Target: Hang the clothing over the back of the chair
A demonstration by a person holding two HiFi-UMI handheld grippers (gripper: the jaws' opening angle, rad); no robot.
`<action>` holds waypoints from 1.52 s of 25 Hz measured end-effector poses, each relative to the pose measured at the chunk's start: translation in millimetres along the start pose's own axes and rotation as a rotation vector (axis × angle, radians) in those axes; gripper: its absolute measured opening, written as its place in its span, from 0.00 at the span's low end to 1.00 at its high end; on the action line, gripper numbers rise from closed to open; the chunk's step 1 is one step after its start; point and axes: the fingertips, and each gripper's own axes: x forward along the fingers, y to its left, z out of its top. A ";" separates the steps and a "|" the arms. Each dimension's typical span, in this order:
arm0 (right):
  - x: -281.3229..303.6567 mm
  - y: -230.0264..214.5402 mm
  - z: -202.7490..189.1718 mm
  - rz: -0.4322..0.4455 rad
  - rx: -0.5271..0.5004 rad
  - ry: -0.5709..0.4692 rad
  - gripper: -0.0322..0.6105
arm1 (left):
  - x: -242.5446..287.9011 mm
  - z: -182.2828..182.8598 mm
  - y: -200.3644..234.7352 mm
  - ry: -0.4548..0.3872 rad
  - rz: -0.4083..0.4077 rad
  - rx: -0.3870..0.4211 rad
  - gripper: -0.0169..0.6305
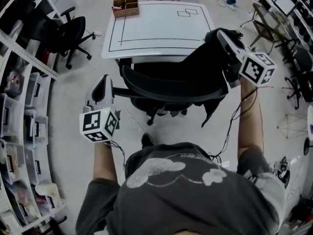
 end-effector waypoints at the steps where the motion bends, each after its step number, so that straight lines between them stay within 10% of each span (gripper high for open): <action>1: 5.5 3.5 2.7 0.001 -0.007 0.007 0.05 | 2.4 4.1 5.0 -0.007 -0.004 0.000 0.03; 22: 37.4 120.9 80.9 0.075 -0.289 -0.051 0.05 | 66.5 54.4 43.6 -0.095 -0.251 0.001 0.03; 38: -53.0 209.6 66.2 0.220 -0.321 -0.141 0.05 | -26.3 57.6 -12.0 -0.119 -0.145 -0.020 0.03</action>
